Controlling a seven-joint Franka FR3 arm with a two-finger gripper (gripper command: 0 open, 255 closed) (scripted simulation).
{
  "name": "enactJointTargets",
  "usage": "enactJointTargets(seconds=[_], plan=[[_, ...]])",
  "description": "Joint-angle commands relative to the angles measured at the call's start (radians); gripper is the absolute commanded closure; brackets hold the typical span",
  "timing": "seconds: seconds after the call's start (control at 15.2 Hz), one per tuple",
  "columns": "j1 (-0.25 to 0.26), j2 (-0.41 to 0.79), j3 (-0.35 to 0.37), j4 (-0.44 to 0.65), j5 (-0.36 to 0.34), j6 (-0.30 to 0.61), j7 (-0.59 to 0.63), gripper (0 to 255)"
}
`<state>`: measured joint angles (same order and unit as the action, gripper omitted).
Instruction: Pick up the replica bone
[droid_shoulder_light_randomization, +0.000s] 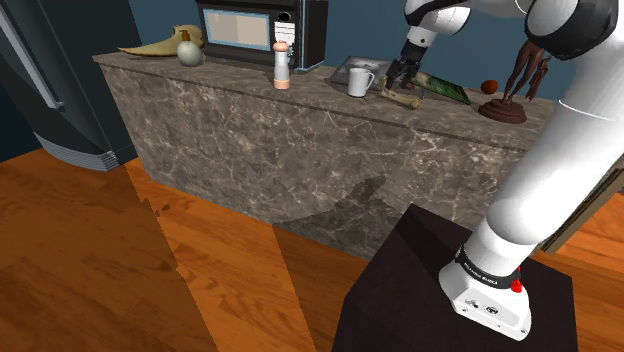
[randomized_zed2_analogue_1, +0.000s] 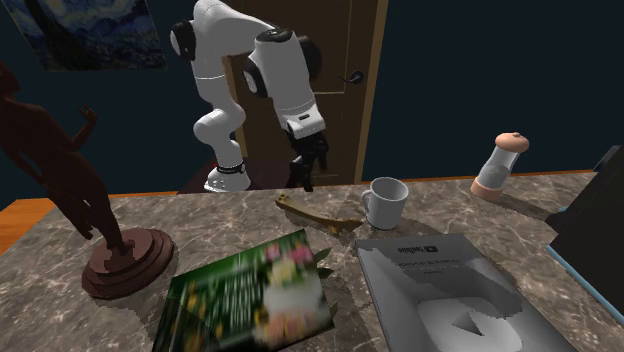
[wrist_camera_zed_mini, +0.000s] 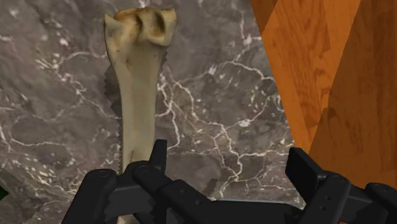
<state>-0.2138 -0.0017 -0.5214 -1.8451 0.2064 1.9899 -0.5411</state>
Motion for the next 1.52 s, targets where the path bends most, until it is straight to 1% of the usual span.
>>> enactJointTargets(seconds=[0.0, 0.26, 0.73, 0.86, 0.92, 1.45], plan=[[-0.022, 0.072, -0.022, 0.062, 0.049, 0.001, -0.034, 0], [-0.084, 0.207, -0.047, 0.188, 0.144, -0.015, -0.09, 0], [-0.083, 0.22, -0.039, 0.112, 0.164, 0.069, -0.117, 0], [-0.083, 0.222, -0.039, 0.106, 0.166, 0.076, -0.119, 0], [-0.083, 0.22, -0.039, 0.105, 0.165, 0.076, -0.119, 255], [-0.084, 0.219, -0.04, 0.104, 0.165, 0.076, -0.12, 255]])
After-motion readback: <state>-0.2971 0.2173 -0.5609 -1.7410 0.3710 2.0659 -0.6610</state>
